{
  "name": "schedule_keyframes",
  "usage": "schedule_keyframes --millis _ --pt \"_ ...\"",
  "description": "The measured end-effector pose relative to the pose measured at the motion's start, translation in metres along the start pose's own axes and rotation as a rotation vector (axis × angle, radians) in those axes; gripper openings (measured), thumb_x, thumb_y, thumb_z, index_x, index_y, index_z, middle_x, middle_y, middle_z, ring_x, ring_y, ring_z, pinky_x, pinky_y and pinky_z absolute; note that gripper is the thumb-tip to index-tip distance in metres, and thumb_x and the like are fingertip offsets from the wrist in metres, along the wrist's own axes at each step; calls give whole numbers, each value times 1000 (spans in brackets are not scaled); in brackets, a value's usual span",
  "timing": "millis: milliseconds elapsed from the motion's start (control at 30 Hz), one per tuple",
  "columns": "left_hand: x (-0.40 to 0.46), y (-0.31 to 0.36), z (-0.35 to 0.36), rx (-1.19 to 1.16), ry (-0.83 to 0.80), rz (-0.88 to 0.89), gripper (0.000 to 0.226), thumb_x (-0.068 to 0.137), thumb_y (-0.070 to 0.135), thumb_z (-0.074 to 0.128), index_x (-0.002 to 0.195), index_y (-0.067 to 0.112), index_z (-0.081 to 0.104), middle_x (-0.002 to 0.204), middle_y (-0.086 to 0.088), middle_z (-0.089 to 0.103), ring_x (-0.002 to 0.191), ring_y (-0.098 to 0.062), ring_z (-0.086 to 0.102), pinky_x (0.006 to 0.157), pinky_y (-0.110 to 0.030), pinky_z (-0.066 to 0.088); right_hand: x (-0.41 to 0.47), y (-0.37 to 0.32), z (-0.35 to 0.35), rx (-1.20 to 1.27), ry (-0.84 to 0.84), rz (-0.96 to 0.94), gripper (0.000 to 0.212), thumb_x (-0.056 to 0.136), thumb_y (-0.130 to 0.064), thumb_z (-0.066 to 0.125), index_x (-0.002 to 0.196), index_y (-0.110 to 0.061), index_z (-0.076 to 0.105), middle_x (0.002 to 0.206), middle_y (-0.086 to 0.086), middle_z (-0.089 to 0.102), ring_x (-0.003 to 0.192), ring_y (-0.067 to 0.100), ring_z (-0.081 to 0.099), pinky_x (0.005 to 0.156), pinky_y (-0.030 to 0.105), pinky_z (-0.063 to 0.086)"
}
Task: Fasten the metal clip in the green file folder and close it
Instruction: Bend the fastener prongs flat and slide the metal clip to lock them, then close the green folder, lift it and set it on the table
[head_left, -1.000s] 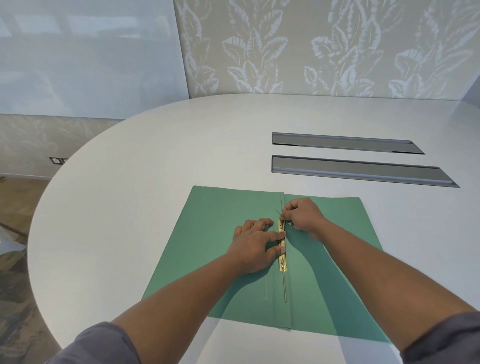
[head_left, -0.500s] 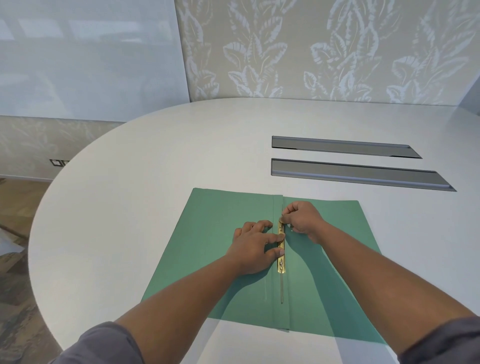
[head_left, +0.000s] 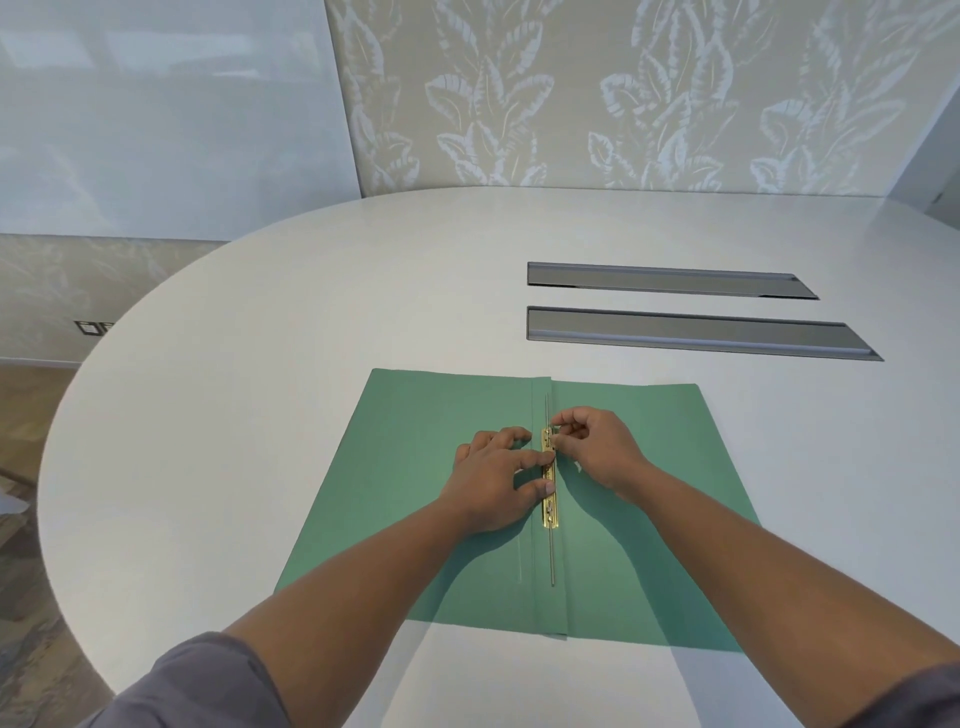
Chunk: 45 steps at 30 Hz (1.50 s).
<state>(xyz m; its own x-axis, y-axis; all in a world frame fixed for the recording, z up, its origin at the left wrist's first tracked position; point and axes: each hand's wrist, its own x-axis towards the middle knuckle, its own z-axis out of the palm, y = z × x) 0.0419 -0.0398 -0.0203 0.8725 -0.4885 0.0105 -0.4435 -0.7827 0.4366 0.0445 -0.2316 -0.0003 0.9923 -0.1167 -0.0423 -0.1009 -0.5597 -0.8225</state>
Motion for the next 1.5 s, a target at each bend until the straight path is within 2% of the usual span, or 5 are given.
schedule_keyframes --millis 467,633,867,1233,1500 --pt "-6 1 4 36 76 46 47 97 61 48 141 45 54 153 11 46 141 -21 33 113 -44 25 -62 -1 8 -345 -95 -151 30 89 -33 54 109 -18 70 103 0 74 101 21 63 92 47 53" --pt "-10 1 6 61 140 70 38 101 49 47 135 38 61 144 13 55 136 -18 39 108 -41 27 -86 -1 8 -456 -100 -143 45 104 -30 49 148 -18 50 158 6 46 149 30 29 123 36 17" --pt "-21 -2 2 -3 430 75 23 98 31 55 110 22 73 115 7 71 112 -22 61 94 -38 43 -97 4 15 -590 -48 -244 51 109 -36 32 155 -16 39 164 3 37 151 22 27 124 28 5" --pt "-43 -49 -62 -256 286 -853 56 82 21 47 136 35 53 139 -5 44 132 -33 34 107 -45 30 -104 -1 13 -643 -43 -259 52 109 -33 29 157 -14 34 166 4 32 152 18 24 124 25 3" --pt "-49 -65 -88 -193 159 -1016 82 66 48 78 132 18 40 130 -11 40 128 -35 36 106 -49 39 -101 4 16 -653 -48 -248 53 109 -35 28 158 -16 33 166 2 30 153 20 23 125 27 3"
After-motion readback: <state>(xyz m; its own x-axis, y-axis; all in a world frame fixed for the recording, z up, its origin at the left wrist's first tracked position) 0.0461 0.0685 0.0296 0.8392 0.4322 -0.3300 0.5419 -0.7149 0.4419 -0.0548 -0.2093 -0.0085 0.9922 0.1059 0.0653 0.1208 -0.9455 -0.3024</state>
